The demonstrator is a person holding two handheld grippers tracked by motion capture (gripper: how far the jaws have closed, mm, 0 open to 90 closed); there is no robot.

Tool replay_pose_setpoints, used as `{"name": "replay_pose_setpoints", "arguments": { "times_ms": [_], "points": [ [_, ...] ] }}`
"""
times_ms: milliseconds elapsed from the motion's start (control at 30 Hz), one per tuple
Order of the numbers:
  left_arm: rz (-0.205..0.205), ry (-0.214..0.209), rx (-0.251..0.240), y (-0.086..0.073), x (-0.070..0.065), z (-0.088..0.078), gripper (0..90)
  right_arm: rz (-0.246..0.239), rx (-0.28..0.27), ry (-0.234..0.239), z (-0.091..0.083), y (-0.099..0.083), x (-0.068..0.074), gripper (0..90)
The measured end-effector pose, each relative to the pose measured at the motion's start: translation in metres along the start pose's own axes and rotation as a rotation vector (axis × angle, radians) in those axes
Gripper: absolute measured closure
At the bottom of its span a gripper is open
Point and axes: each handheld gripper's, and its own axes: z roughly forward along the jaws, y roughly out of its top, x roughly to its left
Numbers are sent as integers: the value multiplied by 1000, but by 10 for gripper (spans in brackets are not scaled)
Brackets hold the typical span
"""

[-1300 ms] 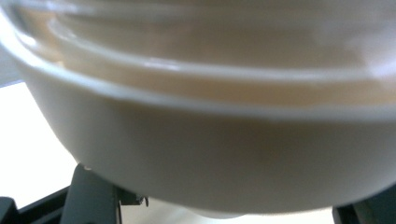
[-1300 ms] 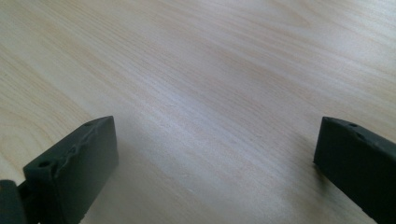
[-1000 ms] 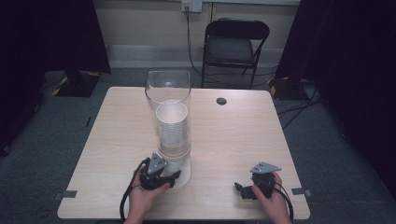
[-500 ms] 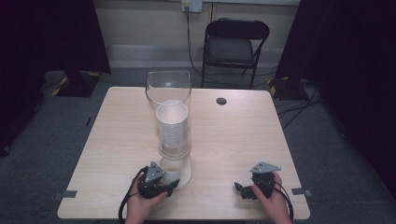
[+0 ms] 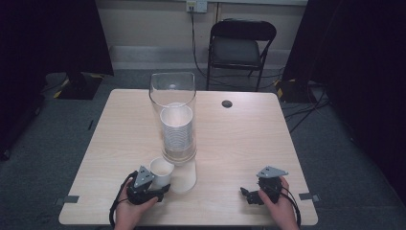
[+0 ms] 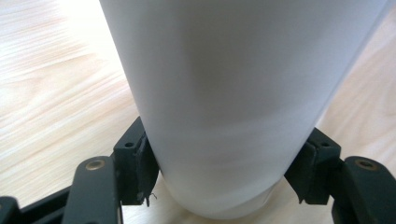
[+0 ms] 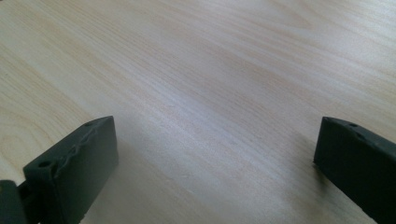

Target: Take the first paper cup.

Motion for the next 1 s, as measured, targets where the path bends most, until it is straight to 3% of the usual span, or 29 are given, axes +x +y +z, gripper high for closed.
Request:
{"name": "replay_pose_setpoints", "arguments": {
  "times_ms": [300, 433, 1000],
  "points": [
    [-39, 54, 11, -6, 23, -2, 345, 0, 0, 0, 0, 0, 0, 0],
    [-34, 71, 39, -9, 30, -1, 344, 0, 0, 0, 0, 0, 0, 0],
    [-35, 70, 47, -10, 35, 2, 338, 0, 0, 0, 0, 0, 0, 0]
  ]
}}
